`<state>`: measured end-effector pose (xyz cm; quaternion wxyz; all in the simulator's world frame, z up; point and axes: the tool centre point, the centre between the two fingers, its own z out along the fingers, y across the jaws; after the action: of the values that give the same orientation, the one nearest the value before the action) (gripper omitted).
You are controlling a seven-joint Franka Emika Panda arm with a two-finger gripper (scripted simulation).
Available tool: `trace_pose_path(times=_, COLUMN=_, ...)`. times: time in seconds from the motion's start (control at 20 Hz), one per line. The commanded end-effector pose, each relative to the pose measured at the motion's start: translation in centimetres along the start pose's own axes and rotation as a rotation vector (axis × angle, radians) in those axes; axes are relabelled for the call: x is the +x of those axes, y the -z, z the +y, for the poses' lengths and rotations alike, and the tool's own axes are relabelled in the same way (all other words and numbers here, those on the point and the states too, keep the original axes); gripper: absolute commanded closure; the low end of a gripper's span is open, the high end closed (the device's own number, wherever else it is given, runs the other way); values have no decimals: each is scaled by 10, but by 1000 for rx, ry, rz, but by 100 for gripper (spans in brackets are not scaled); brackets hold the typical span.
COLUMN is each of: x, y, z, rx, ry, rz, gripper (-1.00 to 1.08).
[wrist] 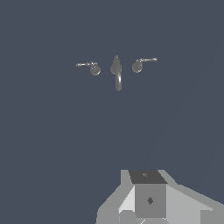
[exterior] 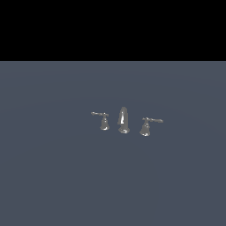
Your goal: Turn on the faucet by rotating a designated handle.
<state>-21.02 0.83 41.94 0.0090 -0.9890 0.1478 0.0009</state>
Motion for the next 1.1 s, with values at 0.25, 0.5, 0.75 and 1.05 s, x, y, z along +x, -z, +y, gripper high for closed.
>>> trace_pose_path(times=0.25, x=42, y=-48, z=-12, rx=0, ry=-206, rz=2, gripper=108)
trace_pose_path(times=0.5, x=72, y=-81, z=-15, rx=1, ry=-346, rz=3, gripper=108)
trace_pose_path(times=0.75, x=103, y=-113, z=-14, rx=0, ry=-485, rz=4, gripper=108)
trace_pose_path(times=1.05, x=139, y=-151, z=-7, rx=0, ry=-650, rz=6, gripper=108)
